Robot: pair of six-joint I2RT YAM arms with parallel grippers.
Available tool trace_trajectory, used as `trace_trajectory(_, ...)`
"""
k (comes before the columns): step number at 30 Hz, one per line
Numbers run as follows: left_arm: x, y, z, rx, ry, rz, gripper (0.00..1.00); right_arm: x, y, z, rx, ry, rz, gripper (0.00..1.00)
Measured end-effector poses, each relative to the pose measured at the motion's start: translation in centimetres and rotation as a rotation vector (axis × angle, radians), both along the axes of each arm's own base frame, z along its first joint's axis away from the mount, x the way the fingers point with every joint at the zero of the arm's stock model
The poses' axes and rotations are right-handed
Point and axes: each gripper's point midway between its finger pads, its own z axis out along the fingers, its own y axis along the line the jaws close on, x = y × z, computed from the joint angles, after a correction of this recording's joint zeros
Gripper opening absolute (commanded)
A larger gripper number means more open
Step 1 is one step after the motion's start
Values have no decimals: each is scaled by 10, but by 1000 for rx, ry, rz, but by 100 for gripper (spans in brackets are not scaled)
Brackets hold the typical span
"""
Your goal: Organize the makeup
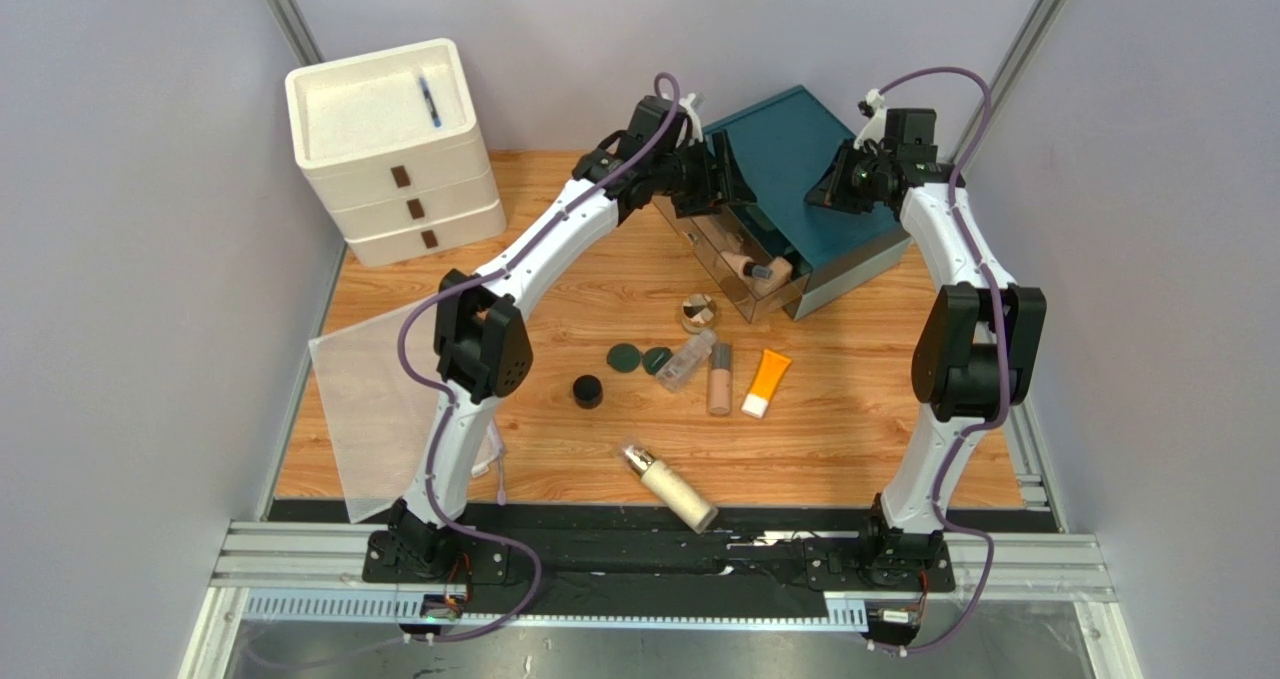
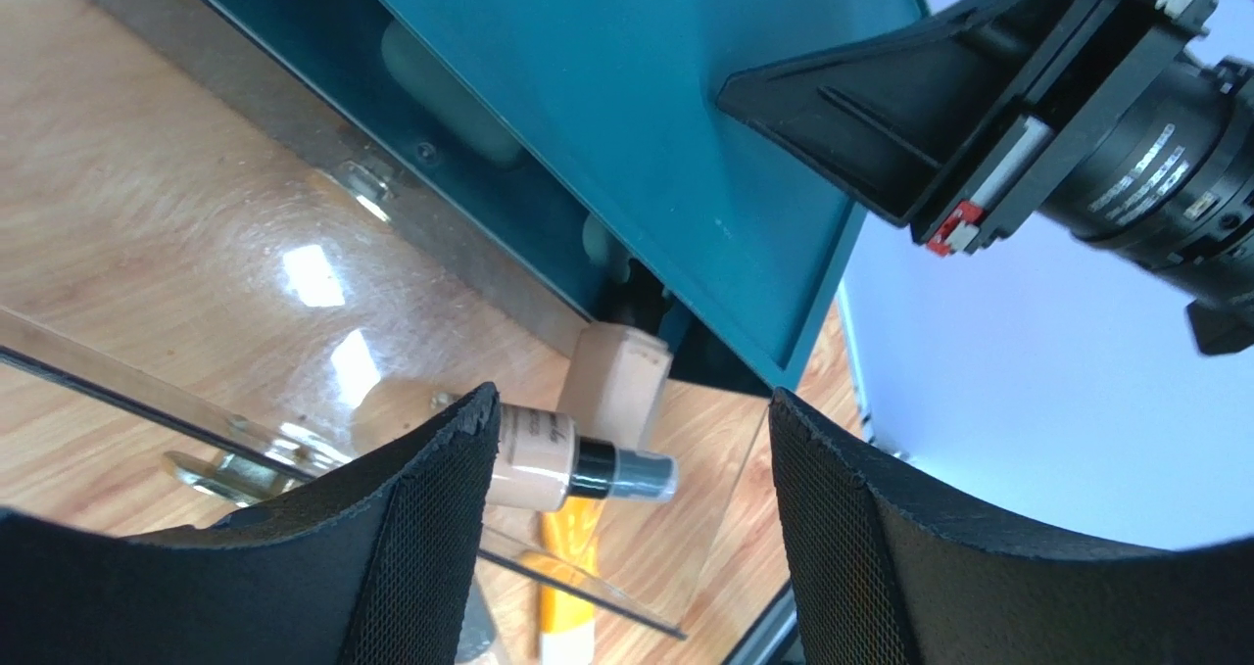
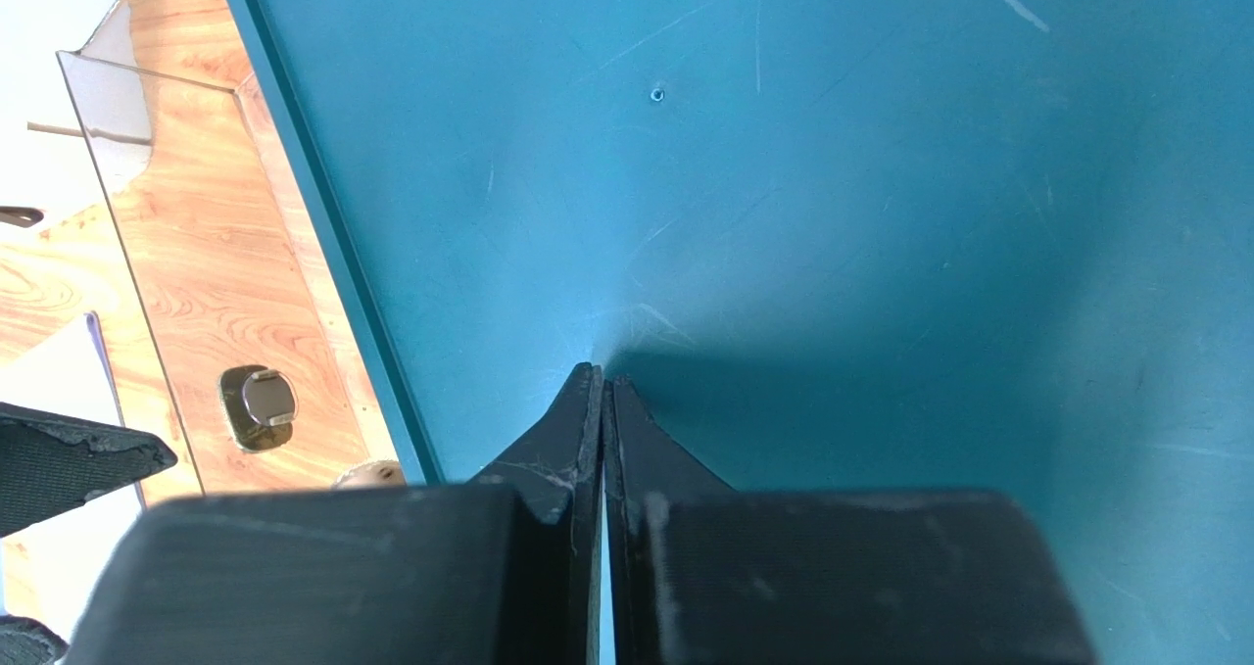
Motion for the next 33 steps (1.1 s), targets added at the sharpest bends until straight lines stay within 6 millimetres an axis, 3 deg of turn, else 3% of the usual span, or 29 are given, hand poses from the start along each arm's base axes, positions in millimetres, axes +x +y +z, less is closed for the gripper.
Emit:
trace_trajectory(3,-6,4,1,31,-31,-33,72,0,0,0,0,-1,0,2)
trace_trajectory(6,-24,21,3,103,-75,-75,72,0,0,0,-1,-2,0,2)
trace_trajectory(10,-69,51,12,234,-160,-124,72,0,0,0,-1,-2,0,2)
trace_trajectory(14,-117,66,14,335,-248,-185,72,0,0,0,0,-2,0,2)
trace_trajectory(16,-133,67,2,386,-261,-216,71,0,0,0,0,-1,1,2)
trace_trajectory(19,-155,67,-43,488,-228,-278,71,0,0,0,0,1,1,2)
trace_trajectory(24,-169,79,-118,636,-113,-324,71,0,0,-1,0,2,1,2)
trace_trajectory(26,-169,84,-139,682,-82,-323,71,0,0,-1,0,2,1,2)
trace_trajectory(33,-163,87,-172,742,-50,-333,68,0,0,-1,0,2,1,2)
